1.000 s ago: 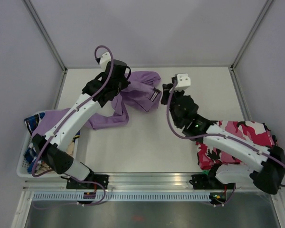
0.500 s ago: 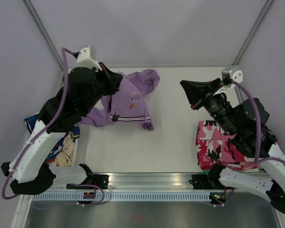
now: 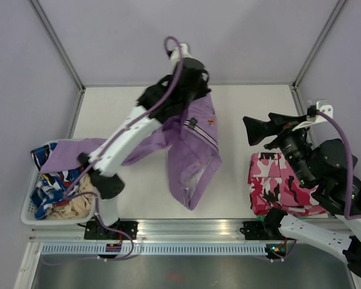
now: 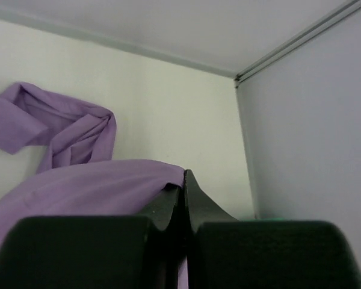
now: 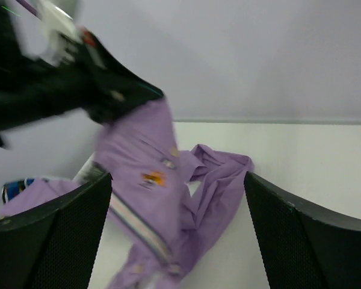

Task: Fold and stack the trousers
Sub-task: Flatten the trousers out

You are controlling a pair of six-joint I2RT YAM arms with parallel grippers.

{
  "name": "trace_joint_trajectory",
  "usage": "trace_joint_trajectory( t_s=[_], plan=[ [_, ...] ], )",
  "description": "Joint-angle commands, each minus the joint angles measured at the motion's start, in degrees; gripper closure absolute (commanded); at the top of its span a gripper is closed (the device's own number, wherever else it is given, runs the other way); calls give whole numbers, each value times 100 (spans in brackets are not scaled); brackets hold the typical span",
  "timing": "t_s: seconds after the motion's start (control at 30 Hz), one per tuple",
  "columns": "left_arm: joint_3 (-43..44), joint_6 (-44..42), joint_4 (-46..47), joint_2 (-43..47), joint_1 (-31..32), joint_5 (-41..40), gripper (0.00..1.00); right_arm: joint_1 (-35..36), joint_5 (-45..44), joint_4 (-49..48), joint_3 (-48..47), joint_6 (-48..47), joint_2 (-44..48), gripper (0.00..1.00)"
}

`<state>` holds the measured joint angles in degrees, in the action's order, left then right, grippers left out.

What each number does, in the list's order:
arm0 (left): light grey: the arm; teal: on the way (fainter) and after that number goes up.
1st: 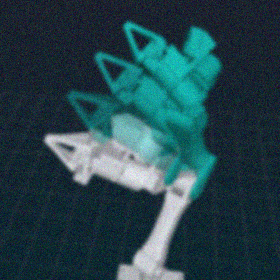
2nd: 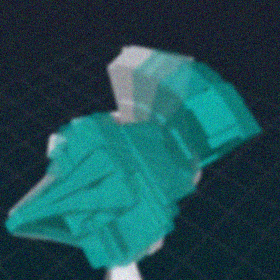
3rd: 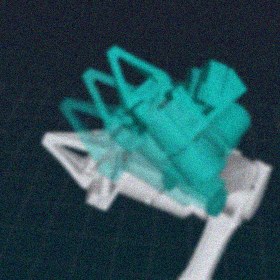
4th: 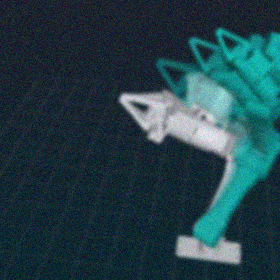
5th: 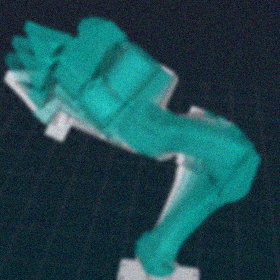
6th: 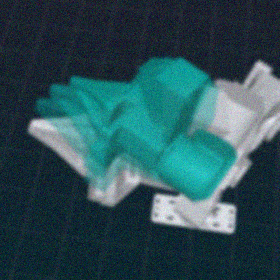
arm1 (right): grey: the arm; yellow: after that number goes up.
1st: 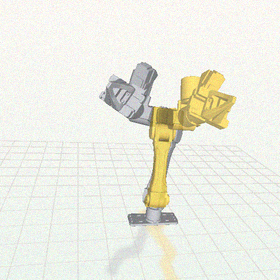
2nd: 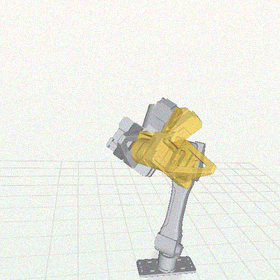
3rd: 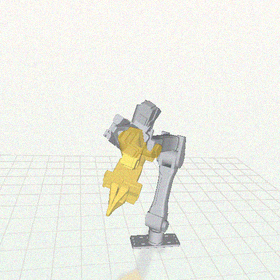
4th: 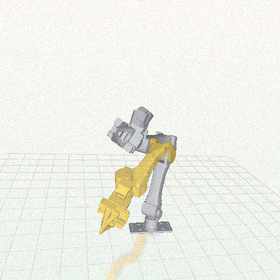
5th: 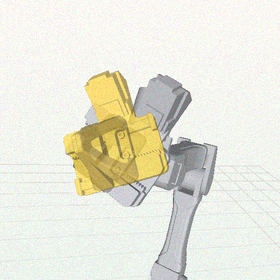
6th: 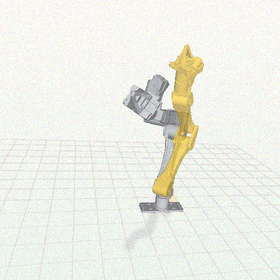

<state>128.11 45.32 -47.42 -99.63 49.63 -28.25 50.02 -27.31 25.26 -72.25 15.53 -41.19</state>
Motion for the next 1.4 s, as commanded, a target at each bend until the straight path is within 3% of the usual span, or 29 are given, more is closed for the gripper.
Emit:
trace_joint_trajectory(
  t_s=[0.0,0.13,0.2,0.23,0.27,0.33,0.47,0.53,0.6,0.63,0.67,0.7,0.73,0.83,1.03,1.1,1.27,1.37],
  plan=[
    [880,486,197,-1626,21,-67,98,8,-1483,892,-482,388,-187,2],
    [1233,820,1320,-2937,-14,170,96,-1,-2050,816,-519,181,-74,2],
    [1399,881,2109,-3561,-84,598,81,-1,-2041,770,-536,-49,-99,2],
    [1783,891,2253,-3763,-137,767,52,-1,-2128,762,-562,-120,-152,2],
    [1944,908,2368,-4017,-259,934,32,-1,-2147,779,-562,-251,-327,2],
    [1955,821,2570,-3959,-418,1251,1,-1,-2094,840,-571,-314,-547,2],
    [1078,57,2510,-2880,-996,1514,0,-10,-1735,859,-378,167,-987,2],
    [281,-311,2082,-1853,-1235,1726,0,-10,-1603,684,-151,406,-970,2],
    [-406,-505,1729,-1036,-1473,1324,0,-10,-1383,499,61,652,-900,2],
    [-1358,-576,1684,-92,-1491,1070,0,-10,-1313,350,253,714,-856,2],
    [-1855,-586,1614,405,-1491,754,0,-10,-1260,322,333,802,-864,2],
    [-2913,-507,1604,906,-1500,177,0,-1,-1198,305,395,977,-899,2],
    [-3420,-324,1561,1868,-1517,-116,0,-10,-1145,331,474,1048,-1004,2],
    [-4828,564,850,3348,-2173,-664,0,-10,-899,375,589,1285,-1329,2],
    [-5700,1356,-1022,4040,-3493,-401,0,-10,-460,287,484,1409,-1962,2],
    [-5911,1628,-1460,4066,-3652,-261,0,-10,-442,287,370,1374,-2068,2],
    [-6762,2024,-1332,4101,-3969,266,0,-10,-556,208,343,1181,-2191,2],
    [-6984,1885,-647,3944,-4031,704,0,-10,-652,217,343,1102,-2262,2]
  ],
)
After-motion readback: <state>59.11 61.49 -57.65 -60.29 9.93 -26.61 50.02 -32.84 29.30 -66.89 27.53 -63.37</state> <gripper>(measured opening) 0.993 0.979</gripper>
